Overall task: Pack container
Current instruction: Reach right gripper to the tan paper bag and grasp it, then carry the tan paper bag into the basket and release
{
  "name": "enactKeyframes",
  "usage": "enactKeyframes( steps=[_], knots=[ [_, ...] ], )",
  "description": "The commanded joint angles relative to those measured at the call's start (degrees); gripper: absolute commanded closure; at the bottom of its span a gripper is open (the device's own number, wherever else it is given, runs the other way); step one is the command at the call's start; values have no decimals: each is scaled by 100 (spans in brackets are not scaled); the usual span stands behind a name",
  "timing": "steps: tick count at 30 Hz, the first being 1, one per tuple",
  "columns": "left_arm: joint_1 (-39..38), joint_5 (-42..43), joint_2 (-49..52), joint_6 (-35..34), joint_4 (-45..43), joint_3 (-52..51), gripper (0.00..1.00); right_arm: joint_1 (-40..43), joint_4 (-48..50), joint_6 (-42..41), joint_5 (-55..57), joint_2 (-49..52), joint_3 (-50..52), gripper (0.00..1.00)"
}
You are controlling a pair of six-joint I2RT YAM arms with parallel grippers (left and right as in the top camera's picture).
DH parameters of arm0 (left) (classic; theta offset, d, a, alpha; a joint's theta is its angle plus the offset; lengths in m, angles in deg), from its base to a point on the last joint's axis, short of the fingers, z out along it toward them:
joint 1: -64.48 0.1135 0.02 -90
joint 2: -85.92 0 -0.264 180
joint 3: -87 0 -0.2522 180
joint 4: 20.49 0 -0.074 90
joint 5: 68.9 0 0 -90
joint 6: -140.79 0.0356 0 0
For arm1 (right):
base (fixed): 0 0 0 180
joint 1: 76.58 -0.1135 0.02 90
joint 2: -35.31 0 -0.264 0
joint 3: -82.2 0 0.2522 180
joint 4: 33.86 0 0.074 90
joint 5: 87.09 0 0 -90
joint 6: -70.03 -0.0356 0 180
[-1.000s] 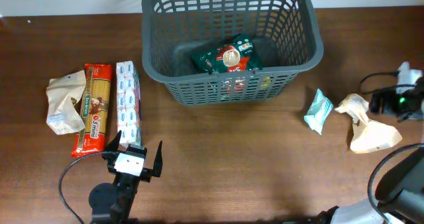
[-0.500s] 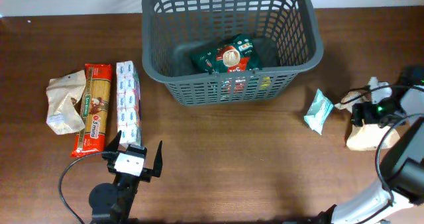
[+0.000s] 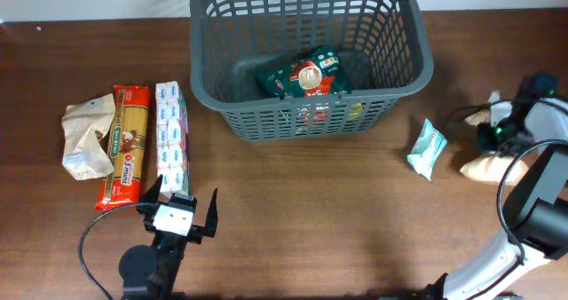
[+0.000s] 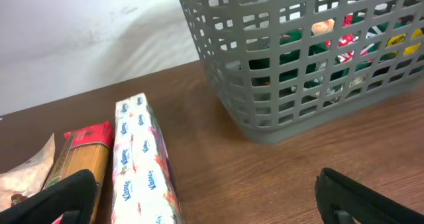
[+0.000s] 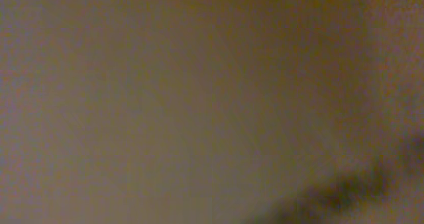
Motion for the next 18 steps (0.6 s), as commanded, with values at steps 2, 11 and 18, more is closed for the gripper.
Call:
enactKeyframes(
  steps=[2, 11, 18],
  knots=[
    [20, 63, -48, -37, -15, -33, 1, -160, -1032, -605, -793, -466, -2319, 96],
    [20, 63, -48, -37, -15, -33, 1, -2479, -2669, 282, -1714, -651, -7149, 97],
    [20, 63, -48, -37, -15, -33, 1, -4347, -2354, 1963, -1777, -396, -7071, 96]
  ],
)
